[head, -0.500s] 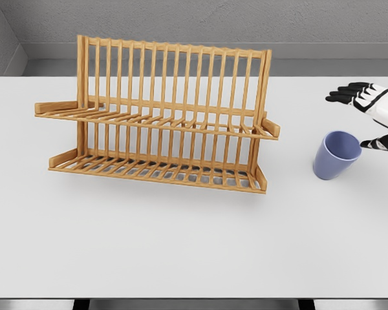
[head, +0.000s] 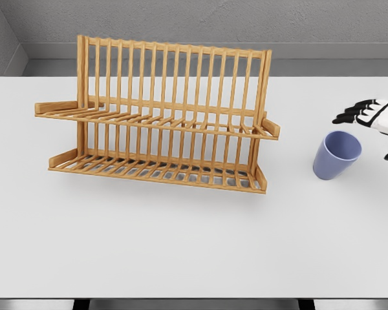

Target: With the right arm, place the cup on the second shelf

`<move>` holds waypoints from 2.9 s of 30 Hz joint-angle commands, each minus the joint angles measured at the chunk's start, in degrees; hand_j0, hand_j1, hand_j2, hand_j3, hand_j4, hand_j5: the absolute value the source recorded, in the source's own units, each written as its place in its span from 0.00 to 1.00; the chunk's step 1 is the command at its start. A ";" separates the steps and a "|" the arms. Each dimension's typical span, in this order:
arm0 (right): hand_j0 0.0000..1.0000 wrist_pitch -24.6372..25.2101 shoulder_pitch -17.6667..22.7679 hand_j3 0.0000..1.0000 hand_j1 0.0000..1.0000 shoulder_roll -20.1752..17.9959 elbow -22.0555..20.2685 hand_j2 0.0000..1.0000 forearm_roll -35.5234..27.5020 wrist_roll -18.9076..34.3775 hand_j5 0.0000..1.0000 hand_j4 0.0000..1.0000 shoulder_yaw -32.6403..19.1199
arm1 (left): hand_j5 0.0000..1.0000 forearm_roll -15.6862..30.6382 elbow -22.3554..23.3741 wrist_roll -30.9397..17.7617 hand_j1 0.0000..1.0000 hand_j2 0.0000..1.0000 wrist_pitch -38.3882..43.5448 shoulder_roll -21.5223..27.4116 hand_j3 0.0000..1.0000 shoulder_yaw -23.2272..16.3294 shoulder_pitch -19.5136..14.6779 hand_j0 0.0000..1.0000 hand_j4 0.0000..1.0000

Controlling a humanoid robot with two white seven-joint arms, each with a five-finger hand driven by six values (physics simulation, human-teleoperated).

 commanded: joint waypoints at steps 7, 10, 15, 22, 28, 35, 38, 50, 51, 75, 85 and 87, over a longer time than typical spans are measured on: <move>1.00 0.13 -4.66 1.00 1.00 1.51 -1.53 1.00 0.19 3.40 1.00 1.00 4.56 | 1.00 -0.01 0.02 -0.01 1.00 1.00 0.00 0.01 1.00 -0.02 0.09 1.00 1.00; 1.00 0.13 -4.66 1.00 1.00 1.95 -1.53 1.00 0.37 3.40 1.00 1.00 5.00 | 1.00 -0.01 0.02 0.08 1.00 1.00 0.00 0.01 1.00 -0.02 0.00 1.00 1.00; 1.00 0.13 -7.65 1.00 1.00 3.01 -0.48 1.00 0.54 3.40 1.00 1.00 8.95 | 1.00 -0.01 0.02 -0.01 1.00 1.00 0.00 0.01 1.00 -0.02 0.09 1.00 1.00; 1.00 0.13 -7.91 1.00 1.00 3.10 2.77 1.00 0.54 3.40 1.00 1.00 9.30 | 1.00 -0.01 0.02 -0.01 1.00 1.00 0.00 0.01 1.00 -0.02 0.09 1.00 1.00; 1.00 0.13 -8.09 1.00 1.00 3.80 3.30 1.00 0.54 3.40 1.00 1.00 10.18 | 1.00 -0.01 0.02 -0.01 1.00 1.00 -0.08 0.01 1.00 -0.02 0.00 1.00 1.00; 1.00 0.13 -10.02 1.00 1.00 4.68 3.74 1.00 0.54 3.40 1.00 1.00 12.20 | 1.00 -0.01 0.02 -0.01 1.00 1.00 0.00 0.01 1.00 -0.02 0.09 1.00 1.00; 1.00 0.13 -10.11 1.00 1.00 4.68 4.53 1.00 0.54 3.40 1.00 1.00 12.20 | 1.00 -0.01 0.02 -0.01 1.00 1.00 0.00 0.01 1.00 -0.02 0.00 1.00 1.00; 1.00 0.13 -11.34 1.00 1.00 5.29 5.15 1.00 0.63 3.40 1.00 1.00 13.70 | 1.00 0.08 0.02 -0.01 1.00 1.00 0.00 0.01 1.00 -0.02 0.00 1.00 1.00; 1.00 0.13 -11.34 1.00 1.00 5.29 5.41 1.00 0.63 3.40 1.00 1.00 13.70 | 1.00 -0.01 0.02 -0.01 1.00 1.00 0.00 0.01 1.00 -0.02 0.00 1.00 1.00; 1.00 0.13 -14.50 1.00 1.00 6.70 10.86 1.00 0.63 3.40 1.00 1.00 17.65 | 1.00 -0.01 0.02 -0.01 1.00 1.00 0.00 0.01 1.00 -0.02 0.09 1.00 1.00; 1.00 0.13 -14.50 1.00 1.00 6.87 12.18 1.00 0.63 3.40 1.00 1.00 18.53 | 1.00 -0.01 0.02 -0.01 1.00 1.00 0.00 0.01 1.00 -0.02 0.09 1.00 1.00; 1.00 0.13 -14.50 1.00 1.00 6.87 12.18 1.00 0.63 3.40 1.00 1.00 18.53 | 1.00 -0.01 0.02 -0.01 1.00 1.00 0.00 0.01 1.00 -0.02 0.00 1.00 1.00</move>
